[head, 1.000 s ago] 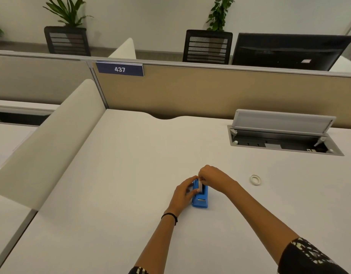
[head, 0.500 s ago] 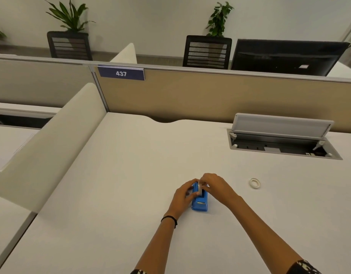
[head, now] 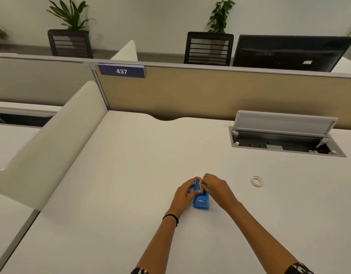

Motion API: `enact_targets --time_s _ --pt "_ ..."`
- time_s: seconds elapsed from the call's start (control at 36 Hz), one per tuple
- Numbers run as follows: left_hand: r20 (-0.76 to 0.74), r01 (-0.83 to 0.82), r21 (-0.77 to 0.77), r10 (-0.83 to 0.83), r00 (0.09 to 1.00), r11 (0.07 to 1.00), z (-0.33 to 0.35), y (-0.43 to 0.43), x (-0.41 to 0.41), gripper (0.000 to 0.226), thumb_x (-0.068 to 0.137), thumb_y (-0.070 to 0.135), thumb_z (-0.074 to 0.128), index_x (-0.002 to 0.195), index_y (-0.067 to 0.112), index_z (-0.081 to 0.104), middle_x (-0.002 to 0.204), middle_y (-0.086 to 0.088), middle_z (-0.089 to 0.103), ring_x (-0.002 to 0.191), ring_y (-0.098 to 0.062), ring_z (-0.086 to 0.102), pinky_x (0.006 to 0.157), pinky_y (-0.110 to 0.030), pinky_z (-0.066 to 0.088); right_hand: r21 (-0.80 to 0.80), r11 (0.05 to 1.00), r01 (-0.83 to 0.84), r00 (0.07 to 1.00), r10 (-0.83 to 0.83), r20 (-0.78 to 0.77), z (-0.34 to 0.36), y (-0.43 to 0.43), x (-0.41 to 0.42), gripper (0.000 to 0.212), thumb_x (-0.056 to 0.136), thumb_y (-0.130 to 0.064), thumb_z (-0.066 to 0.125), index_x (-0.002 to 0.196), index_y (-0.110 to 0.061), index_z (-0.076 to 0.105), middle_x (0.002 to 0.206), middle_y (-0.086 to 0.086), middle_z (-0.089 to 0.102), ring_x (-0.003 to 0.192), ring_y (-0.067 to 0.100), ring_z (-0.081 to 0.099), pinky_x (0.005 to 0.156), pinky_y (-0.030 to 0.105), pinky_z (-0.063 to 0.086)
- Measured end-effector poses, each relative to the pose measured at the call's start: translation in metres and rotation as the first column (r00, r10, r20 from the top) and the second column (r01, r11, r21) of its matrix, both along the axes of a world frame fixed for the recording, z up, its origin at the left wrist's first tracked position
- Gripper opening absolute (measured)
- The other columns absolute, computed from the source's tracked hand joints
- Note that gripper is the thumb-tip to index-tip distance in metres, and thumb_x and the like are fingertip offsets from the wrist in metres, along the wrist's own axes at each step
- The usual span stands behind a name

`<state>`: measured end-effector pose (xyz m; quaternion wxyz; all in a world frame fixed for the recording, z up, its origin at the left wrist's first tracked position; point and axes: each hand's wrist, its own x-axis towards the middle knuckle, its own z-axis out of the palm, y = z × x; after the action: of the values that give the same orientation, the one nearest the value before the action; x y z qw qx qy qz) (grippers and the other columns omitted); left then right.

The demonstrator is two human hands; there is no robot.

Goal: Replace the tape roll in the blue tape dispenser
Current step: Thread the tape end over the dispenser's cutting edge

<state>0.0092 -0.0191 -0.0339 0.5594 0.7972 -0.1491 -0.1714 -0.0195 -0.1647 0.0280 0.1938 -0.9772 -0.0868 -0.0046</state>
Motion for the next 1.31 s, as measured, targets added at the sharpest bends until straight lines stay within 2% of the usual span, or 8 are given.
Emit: enact_targets --time_s 0.17,0.33,0.5,0.58,0.81,0.89,1.0,1.31 --pt "-0.002 -0.013 0.008 0.013 1.000 1.000 0.000 -0.001 -0.001 0.046 0.087 0.027 0.059 0.131 0.023 0.044 0.126 -0.002 0.056 0.106 -0.010 0.052 0.084 -0.013 0.043 -0.153 0.984 -0.086 0.996 0.084 -0.021 -0.004 0.002 -0.001 0.045 0.043 -0.022 0.092 0.076 -0.009 0.064 0.064 0.005 0.066 0.046 0.015 0.060 0.039 0.011 0.041" --pt "0.007 0.000 -0.007 0.000 1.000 1.000 0.002 0.001 -0.001 0.039 0.088 0.026 0.059 0.119 0.042 0.041 0.121 0.013 0.051 0.107 -0.008 0.051 0.085 -0.013 0.042 0.058 0.997 0.044 0.999 -0.043 -0.012 -0.008 0.001 0.002 0.020 0.091 -0.010 0.052 0.106 0.003 0.054 0.106 0.019 0.058 0.095 0.031 0.056 0.076 0.031 0.044" --pt "0.004 -0.002 -0.022 0.002 1.000 1.000 0.001 0.000 -0.001 0.040 0.087 0.025 0.059 0.118 0.042 0.040 0.122 0.012 0.050 0.109 -0.008 0.051 0.084 -0.010 0.041 0.259 0.951 0.166 0.986 -0.167 -0.021 -0.002 -0.002 0.003 0.015 0.094 -0.011 0.047 0.091 -0.003 0.059 0.091 0.014 0.063 0.075 0.015 0.052 0.068 0.014 0.040" --pt "0.023 0.002 -0.010 -0.002 1.000 1.000 0.001 0.000 -0.001 0.040 0.087 0.026 0.059 0.121 0.039 0.041 0.123 0.013 0.049 0.109 -0.008 0.051 0.082 -0.007 0.042 0.284 0.950 0.131 0.991 -0.123 -0.044 -0.003 -0.005 0.002 0.011 0.090 -0.012 0.054 0.091 -0.004 0.061 0.093 0.014 0.063 0.079 0.019 0.058 0.074 0.026 0.051" --pt "0.030 0.005 -0.003 -0.005 1.000 1.000 0.001 0.000 -0.001 0.040 0.088 0.027 0.059 0.120 0.042 0.041 0.123 0.016 0.049 0.107 -0.006 0.051 0.081 -0.005 0.041 0.067 0.998 -0.012 0.999 0.010 0.035 -0.007 -0.005 -0.002 0.003 0.086 -0.007 0.060 0.086 -0.004 0.061 0.089 0.013 0.063 0.071 0.023 0.062 0.061 0.028 0.054" --pt "0.028 0.002 0.000 -0.002 1.000 1.000 0.000 0.000 -0.001 0.040 0.087 0.028 0.059 0.119 0.044 0.040 0.121 0.015 0.050 0.107 -0.007 0.051 0.083 -0.010 0.042 -0.057 0.997 -0.059 0.998 0.059 -0.003 -0.003 -0.002 -0.006 0.025 0.064 -0.007 0.081 0.076 -0.010 0.059 0.073 0.006 0.064 0.054 0.013 0.059 0.041 0.002 0.029" --pt "0.026 0.000 0.000 0.000 1.000 1.000 0.002 0.000 -0.002 0.041 0.088 0.027 0.059 0.124 0.036 0.042 0.121 0.013 0.050 0.107 -0.007 0.050 0.084 -0.010 0.041 -0.129 0.990 -0.064 0.998 0.065 0.002 -0.004 0.000 -0.004 0.037 0.055 -0.017 0.087 0.079 -0.011 0.060 0.068 0.003 0.062 0.048 0.005 0.048 0.042 0.001 0.002" --pt "0.031 0.005 -0.014 -0.005 1.000 1.000 0.004 0.001 -0.001 0.040 0.087 0.028 0.060 0.120 0.041 0.041 0.122 0.016 0.050 0.108 -0.005 0.051 0.081 -0.005 0.041 0.083 0.996 0.020 1.000 -0.019 -0.012 -0.010 -0.003 0.003 0.013 0.092 -0.007 0.049 0.101 0.001 0.054 0.104 0.019 0.057 0.084 0.019 0.048 0.074 0.031 0.045"
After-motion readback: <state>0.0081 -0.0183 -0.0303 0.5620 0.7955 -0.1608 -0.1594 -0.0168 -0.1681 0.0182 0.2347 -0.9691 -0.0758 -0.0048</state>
